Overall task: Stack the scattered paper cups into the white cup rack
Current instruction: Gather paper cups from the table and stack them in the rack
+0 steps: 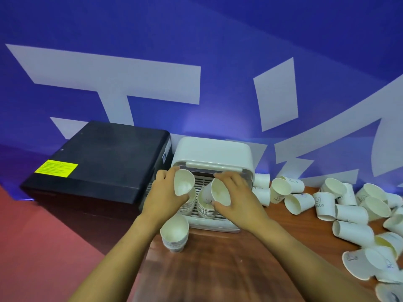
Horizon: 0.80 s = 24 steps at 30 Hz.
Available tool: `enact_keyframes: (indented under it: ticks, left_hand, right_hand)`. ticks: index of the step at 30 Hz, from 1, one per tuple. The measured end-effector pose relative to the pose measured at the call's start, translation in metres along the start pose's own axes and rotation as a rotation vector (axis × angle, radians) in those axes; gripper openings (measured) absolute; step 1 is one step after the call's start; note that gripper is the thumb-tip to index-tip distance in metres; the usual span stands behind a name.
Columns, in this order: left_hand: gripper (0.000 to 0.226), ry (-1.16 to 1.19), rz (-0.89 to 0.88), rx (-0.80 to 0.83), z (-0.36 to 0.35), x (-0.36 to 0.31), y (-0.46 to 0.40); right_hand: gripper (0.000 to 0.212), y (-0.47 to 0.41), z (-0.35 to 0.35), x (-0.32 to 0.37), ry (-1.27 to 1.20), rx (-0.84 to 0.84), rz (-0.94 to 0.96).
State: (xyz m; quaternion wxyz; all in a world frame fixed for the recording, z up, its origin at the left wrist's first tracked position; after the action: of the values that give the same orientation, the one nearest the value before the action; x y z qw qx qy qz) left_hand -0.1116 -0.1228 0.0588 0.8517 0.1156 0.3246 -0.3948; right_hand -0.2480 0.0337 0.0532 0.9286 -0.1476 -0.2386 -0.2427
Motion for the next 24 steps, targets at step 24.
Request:
enact_keyframes:
  ticks: [24]
  left_hand:
    - [0.09, -0.198, 0.175, 0.274, -0.048, 0.045, -0.013]
  right_hand:
    - [0.077, 0.004, -0.047, -0.029, 0.119, 0.322, -0.185]
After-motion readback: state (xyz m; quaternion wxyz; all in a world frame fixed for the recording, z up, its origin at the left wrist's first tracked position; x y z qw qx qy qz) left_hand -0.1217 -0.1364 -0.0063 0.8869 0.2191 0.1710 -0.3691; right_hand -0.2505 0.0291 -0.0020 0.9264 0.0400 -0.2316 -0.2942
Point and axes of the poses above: each hand's wrist, its own y-axis away from the middle knuckle, its own z-axis out of the back of the hand, x = y × z, the point moved 2 cm from there along -y, towards the middle knuckle, and after that the axes turned 2 degrees about -z, right-handed, at the moved point
